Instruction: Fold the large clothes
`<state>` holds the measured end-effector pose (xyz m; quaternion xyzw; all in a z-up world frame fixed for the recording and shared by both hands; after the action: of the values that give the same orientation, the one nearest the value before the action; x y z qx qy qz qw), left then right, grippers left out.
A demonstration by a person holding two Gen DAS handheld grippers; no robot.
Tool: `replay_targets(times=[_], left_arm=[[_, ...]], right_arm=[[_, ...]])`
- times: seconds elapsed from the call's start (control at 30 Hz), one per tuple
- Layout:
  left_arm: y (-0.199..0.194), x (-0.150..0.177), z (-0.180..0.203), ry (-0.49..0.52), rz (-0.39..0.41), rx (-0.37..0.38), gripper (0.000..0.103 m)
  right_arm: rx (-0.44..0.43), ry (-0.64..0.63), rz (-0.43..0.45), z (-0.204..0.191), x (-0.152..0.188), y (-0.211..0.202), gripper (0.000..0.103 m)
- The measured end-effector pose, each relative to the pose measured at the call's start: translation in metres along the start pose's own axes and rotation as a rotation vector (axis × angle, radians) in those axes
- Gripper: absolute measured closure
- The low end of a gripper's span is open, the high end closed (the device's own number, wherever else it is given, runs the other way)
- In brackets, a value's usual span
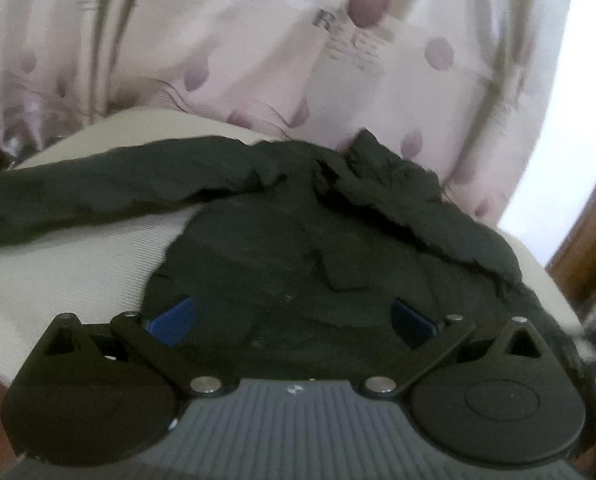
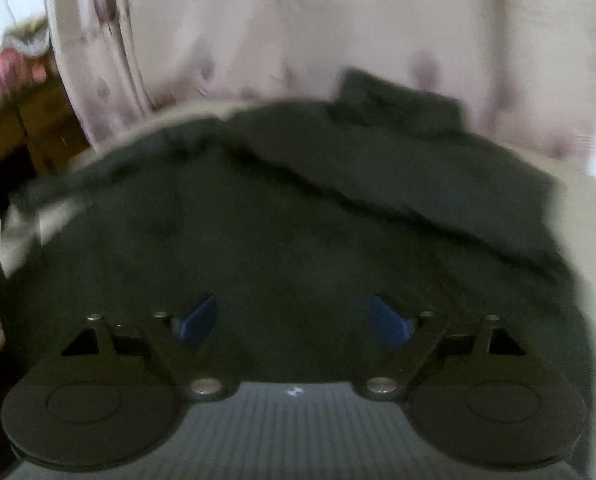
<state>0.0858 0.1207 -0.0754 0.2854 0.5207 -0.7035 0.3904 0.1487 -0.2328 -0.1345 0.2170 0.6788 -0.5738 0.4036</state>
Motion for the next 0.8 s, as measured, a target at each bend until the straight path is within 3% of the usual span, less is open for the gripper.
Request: replay_targets(times=[0.07, 0.17, 0.3, 0.4, 0.53, 0.63, 0.8], left_arm=[[-0.004, -0.002, -0.011, -0.028, 0.025, -0.021, 0.0], [-0.007, -0.009, -0.031, -0.079, 0.057, -0.056, 0.001], [-0.007, -0.027, -0.074, -0.191, 0.112, -0.125, 0.001], [0.0, -0.038, -0.111, -0.286, 0.134, -0.169, 0.001], [0.023, -0.045, -0.164, -0.424, 0.074, -0.221, 0.003], [0.034, -0.04, -0.2, -0.629, 0.039, -0.183, 0.005], [0.041, -0.056, -0.222, -0.705, 0.075, -0.174, 0.006]], right_arm=[[0.134, 0.01, -0.066, 0.027, 0.049, -0.024, 0.014], [0.185, 0.123, -0.107, 0.055, 0.09, -0.047, 0.015], [0.088, 0.261, 0.107, 0.047, 0.074, -0.086, 0.014], [0.0, 0.276, 0.208, 0.021, 0.048, -0.088, 0.014], [-0.128, 0.27, 0.212, -0.014, 0.027, -0.075, 0.014], [-0.168, 0.236, 0.203, -0.036, 0.02, -0.068, 0.014], [-0.196, 0.207, 0.148, -0.052, 0.024, -0.054, 0.014]])
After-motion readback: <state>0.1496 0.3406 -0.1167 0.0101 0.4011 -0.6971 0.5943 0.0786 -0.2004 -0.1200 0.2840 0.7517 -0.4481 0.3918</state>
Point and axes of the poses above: each gripper's, at about its wrist camera, not at the fingertips, and y roughly the way its jaws point, z to its right, x to its underside, the point moved 6 cm from there along y, roughly the way its jaws point, and after that the axes turned 1 degree about x, right-handed, at the moved point
